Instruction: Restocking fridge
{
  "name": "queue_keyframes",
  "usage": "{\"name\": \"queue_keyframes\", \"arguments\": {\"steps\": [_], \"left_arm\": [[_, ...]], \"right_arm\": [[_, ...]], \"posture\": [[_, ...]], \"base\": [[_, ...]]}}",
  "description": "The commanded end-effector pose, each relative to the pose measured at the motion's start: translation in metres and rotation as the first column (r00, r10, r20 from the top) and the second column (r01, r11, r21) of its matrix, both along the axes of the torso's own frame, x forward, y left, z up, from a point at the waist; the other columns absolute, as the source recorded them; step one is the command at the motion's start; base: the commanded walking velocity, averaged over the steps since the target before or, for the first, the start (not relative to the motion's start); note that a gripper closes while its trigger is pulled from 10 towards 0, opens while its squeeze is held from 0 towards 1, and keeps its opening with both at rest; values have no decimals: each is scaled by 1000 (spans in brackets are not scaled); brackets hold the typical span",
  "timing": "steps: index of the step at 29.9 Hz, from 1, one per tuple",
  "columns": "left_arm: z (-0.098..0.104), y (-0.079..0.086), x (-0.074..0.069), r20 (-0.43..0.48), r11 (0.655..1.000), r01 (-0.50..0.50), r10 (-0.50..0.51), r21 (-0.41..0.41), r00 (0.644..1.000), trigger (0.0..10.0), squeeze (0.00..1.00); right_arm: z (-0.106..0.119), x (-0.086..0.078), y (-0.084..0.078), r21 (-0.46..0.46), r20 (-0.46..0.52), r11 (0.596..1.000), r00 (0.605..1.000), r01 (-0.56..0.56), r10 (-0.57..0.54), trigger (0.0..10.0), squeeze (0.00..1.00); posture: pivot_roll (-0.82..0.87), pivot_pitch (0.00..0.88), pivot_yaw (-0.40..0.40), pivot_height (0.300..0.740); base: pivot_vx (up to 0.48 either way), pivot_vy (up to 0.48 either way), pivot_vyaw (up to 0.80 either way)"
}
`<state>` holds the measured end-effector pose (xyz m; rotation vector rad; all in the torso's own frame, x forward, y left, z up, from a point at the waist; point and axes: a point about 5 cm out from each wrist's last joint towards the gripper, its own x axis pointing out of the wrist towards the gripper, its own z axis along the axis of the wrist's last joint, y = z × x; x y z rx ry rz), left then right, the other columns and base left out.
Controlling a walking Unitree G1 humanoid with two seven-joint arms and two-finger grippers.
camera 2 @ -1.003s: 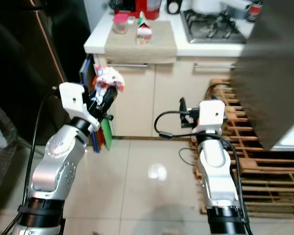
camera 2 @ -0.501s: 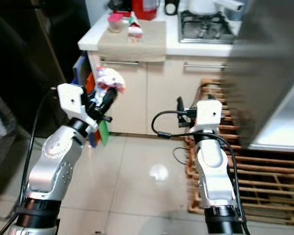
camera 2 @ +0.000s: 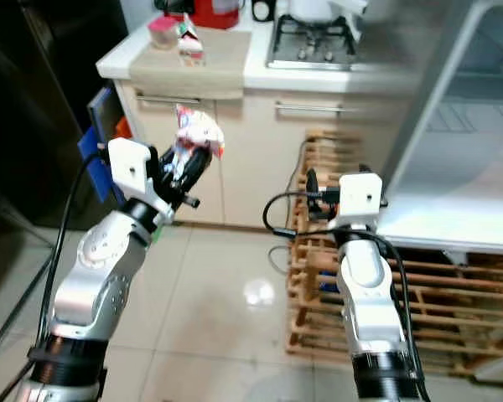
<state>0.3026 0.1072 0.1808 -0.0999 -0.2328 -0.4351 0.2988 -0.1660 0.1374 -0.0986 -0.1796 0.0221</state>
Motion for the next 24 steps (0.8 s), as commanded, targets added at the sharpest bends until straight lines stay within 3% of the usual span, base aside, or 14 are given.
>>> {"name": "queue_keyframes", "arguments": {"steps": [1,3,7,19,24], "left_arm": [[5,7,2,11,999,-36,37,-18,999,10000,0],[-3,26,4,-38,993,-112,111,-29,993,10000,0],[-15,41,0,-95,985,-171,167,-38,981,10000,0],[-11,23,-2,-54,994,-102,101,-24,993,10000,0],[-10,12,-7,-37,999,-31,30,-12,999,10000,0]], "right_arm": [[1,-2,-2,-9,9,1000,1000,8,-8,10000,318],[-1,-8,-4,-8,5,1000,1000,12,-12,10000,318],[-5,-13,-5,-9,-12,1000,1000,14,-14,10000,318],[-4,-13,-6,-12,-14,1000,1000,15,-15,10000,322],[-5,-14,-7,-13,-18,1000,1000,20,-20,10000,318]], "posture": [[-94,0,74,740],[-98,0,75,740],[-97,0,68,740],[-102,0,64,740],[-107,0,66,740]], "base": [[244,-409,0],[259,-401,0],[266,-398,0],[269,-394,0],[214,-315,0]]}}
